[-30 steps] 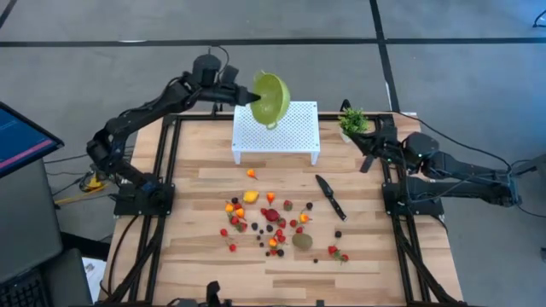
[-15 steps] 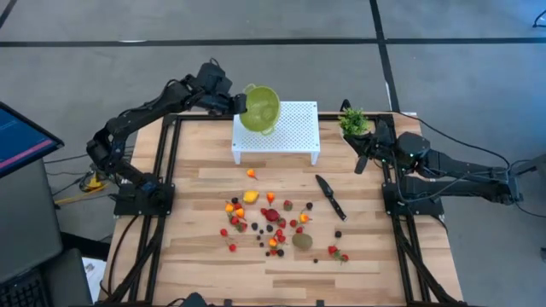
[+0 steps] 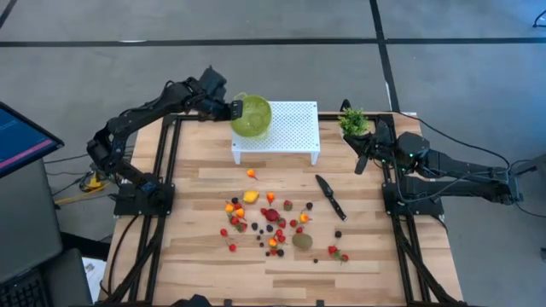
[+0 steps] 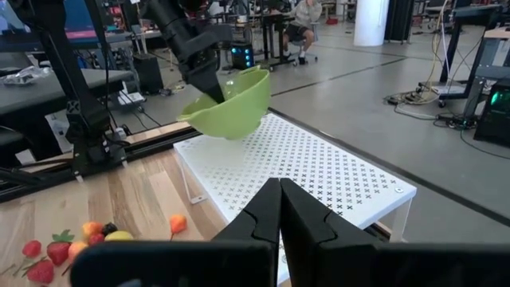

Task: Pick & Place Fruit
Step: Put the green strainer bowl on the shelf

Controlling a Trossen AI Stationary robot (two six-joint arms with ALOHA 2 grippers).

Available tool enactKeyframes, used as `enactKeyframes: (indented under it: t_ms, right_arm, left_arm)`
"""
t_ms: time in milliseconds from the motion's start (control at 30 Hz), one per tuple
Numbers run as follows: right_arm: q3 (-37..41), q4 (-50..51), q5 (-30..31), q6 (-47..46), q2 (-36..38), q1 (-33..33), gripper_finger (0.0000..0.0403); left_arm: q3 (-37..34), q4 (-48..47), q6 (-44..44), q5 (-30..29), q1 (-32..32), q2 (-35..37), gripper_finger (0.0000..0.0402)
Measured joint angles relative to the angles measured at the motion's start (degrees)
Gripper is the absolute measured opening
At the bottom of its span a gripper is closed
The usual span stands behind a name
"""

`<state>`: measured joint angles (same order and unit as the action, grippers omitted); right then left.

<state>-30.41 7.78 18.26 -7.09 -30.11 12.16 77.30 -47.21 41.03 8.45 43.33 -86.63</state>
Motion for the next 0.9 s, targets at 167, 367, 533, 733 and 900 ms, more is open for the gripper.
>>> enactKeyframes:
  t_ms: [167, 367, 533, 733, 900]
  right_arm:
    - [0.0, 0.0, 0.0, 0.0, 0.0, 0.0, 0.0]
    - [0.0, 0.1, -0.2, 0.0, 0.0, 0.0, 0.0]
    - [0.0, 0.8, -0.2, 0.0, 0.0, 0.0, 0.0]
    - [0.0, 1.3, -0.2, 0.0, 0.0, 0.0, 0.0]
    - [0.0, 1.3, -0.2, 0.0, 0.0, 0.0, 0.0]
  left_arm:
    - [0.0, -3.9, 1.3, 0.1, 0.0, 0.0, 0.0003]
    - [0.0, -5.2, 1.4, 0.1, 0.2, 0.0, 0.0005]
    - [0.0, -4.9, 1.4, 0.5, 0.2, 0.0, 0.0022]
    - [0.0, -2.8, 1.3, 0.5, 0.2, 0.0, 0.006]
    - [0.0, 1.0, 1.3, 2.3, 0.2, 0.0, 0.0097]
